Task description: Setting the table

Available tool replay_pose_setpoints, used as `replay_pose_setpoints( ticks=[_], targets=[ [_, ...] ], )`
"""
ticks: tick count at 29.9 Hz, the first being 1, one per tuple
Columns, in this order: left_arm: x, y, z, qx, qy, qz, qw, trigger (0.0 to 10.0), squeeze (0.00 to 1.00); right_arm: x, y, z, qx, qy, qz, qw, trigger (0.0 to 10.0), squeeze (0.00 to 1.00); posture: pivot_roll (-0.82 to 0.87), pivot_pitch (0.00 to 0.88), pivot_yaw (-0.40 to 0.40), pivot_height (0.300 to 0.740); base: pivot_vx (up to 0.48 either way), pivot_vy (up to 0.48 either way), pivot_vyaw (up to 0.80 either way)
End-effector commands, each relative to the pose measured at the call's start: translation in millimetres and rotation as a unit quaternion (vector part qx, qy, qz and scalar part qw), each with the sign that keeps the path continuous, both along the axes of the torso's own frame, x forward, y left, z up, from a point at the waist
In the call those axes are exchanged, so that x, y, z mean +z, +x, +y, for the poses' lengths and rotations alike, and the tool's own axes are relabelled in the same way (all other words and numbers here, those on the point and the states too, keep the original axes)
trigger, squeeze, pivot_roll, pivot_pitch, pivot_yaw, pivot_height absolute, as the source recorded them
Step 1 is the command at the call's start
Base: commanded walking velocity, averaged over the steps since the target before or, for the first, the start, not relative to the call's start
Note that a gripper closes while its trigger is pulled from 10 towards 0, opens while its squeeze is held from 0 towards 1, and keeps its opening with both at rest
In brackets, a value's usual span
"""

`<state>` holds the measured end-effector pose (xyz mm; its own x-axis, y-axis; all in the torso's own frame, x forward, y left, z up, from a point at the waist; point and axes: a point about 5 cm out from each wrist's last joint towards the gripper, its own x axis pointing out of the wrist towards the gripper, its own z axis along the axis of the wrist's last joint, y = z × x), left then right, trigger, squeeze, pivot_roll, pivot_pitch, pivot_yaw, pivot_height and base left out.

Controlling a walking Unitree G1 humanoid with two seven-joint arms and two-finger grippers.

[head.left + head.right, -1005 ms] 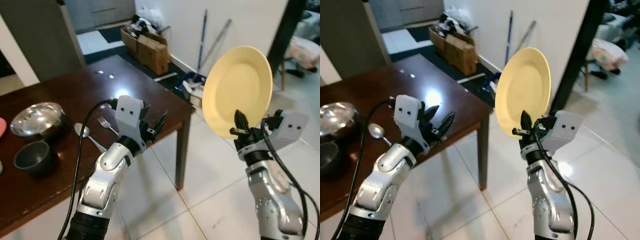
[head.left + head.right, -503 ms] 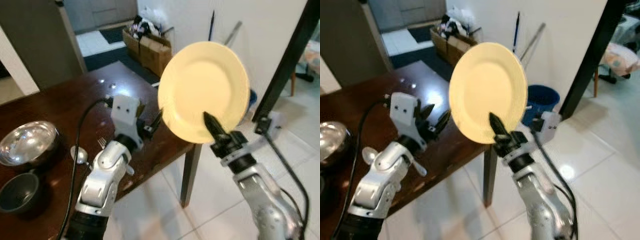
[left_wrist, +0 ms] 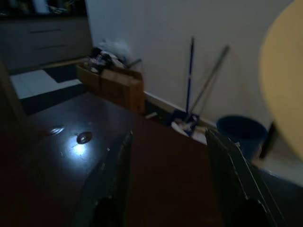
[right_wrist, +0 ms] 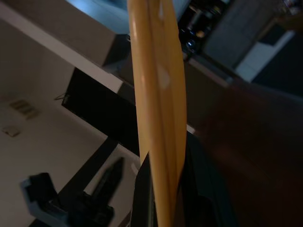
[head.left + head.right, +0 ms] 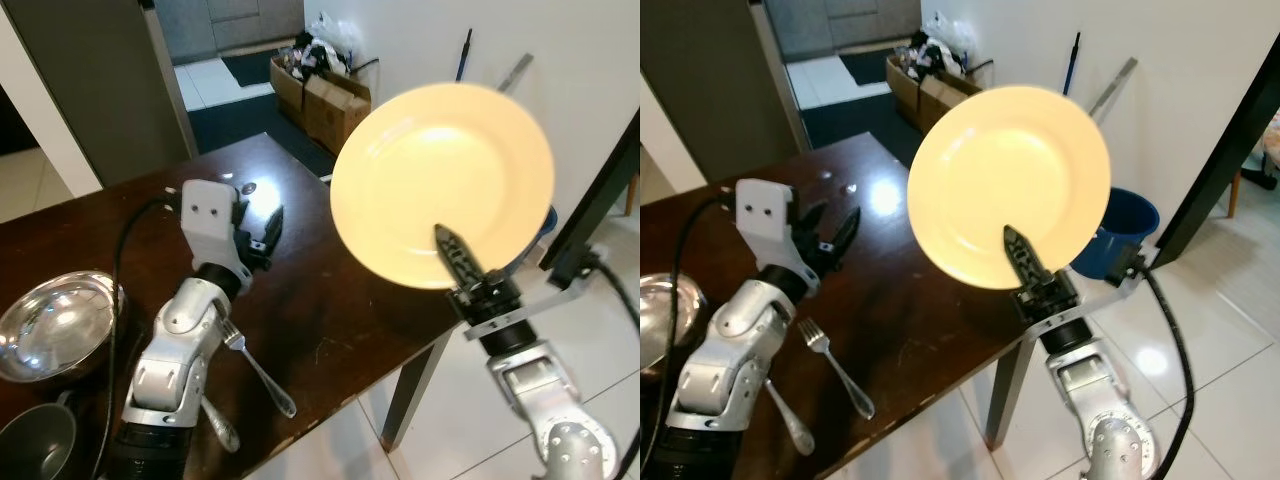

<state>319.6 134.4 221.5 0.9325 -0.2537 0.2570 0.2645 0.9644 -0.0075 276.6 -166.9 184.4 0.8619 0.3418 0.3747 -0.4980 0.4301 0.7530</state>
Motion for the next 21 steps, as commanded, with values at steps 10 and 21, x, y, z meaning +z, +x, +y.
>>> replay_pose_setpoints(
  ticks=[10,21],
  targets=[
    [30.9,0.0,46.7,0.049,0.035,-0.038,0.997,10.0,0.0,-40.7,24.0,14.1,0.039,0.011,0.11,0.993,10.0,0.0,-0.02,0.0,0.127,0.74,0.0,0.0,0.0],
    [58.9,-22.9,64.2,0.04,0.102,-0.064,0.992,10.0,0.0,-73.4,44.1,55.7,0.123,-0.026,0.254,0.959,10.0,0.0,0.09,0.067,0.121,0.74,0.0,0.0,0.0]
  ],
)
